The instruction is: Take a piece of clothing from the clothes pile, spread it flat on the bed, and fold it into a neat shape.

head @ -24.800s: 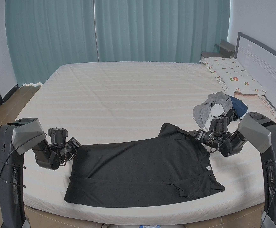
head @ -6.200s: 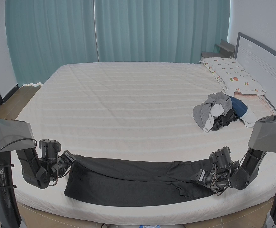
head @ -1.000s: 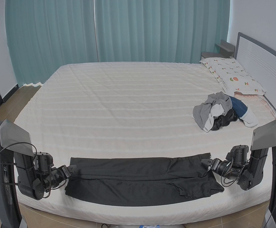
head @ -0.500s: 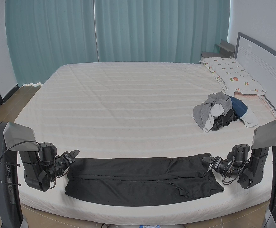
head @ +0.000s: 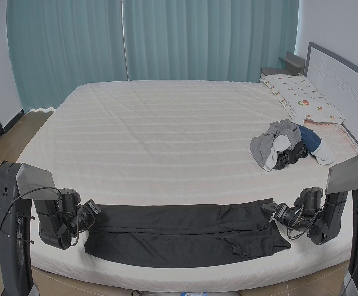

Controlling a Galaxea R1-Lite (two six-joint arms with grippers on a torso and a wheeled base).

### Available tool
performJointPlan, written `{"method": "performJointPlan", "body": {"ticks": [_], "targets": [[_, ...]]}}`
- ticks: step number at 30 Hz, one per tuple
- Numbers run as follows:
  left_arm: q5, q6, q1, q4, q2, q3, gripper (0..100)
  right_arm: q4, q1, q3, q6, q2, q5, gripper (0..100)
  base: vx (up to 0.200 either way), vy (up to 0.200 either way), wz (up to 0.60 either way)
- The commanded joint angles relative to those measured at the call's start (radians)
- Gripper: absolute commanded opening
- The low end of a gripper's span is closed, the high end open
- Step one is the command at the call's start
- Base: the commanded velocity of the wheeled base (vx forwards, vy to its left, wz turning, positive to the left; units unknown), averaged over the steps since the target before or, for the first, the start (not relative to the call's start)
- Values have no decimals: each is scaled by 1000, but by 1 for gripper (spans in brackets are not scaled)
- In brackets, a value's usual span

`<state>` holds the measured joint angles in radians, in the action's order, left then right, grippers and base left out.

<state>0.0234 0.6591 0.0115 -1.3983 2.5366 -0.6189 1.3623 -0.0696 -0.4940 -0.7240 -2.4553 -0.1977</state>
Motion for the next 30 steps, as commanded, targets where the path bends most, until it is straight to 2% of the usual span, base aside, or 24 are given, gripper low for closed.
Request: {"method": "performJointPlan", "body": {"ticks": [1, 5, 14, 15, 24, 27, 30], "targets": [[0, 31, -2, -1, 4, -5, 0, 1, -1, 2, 0, -5, 1, 100, 0, 0, 0], [-2, 69, -5, -1, 2, -12, 0, 1, -1, 2, 0, -5, 1, 100, 0, 0, 0], [1, 69, -1, -1, -1, 2, 0, 1, 11, -31, -34, 4, 1, 100, 0, 0, 0], [1, 69, -1, -1, -1, 1, 100, 1, 11, -28, -35, 9, 3, 100, 0, 0, 0], [-2, 73, -4, -1, -2, -1, 100, 1, -39, 5, -29, 67, 1, 100, 0, 0, 0], [-2, 112, -7, -1, -19, 2, 100, 1, -65, 25, -14, 81, -2, 100, 0, 0, 0], [-2, 145, -7, -1, -29, 2, 100, 6, -87, 23, 66, 47, 0, 100, 0, 0, 0]]}}
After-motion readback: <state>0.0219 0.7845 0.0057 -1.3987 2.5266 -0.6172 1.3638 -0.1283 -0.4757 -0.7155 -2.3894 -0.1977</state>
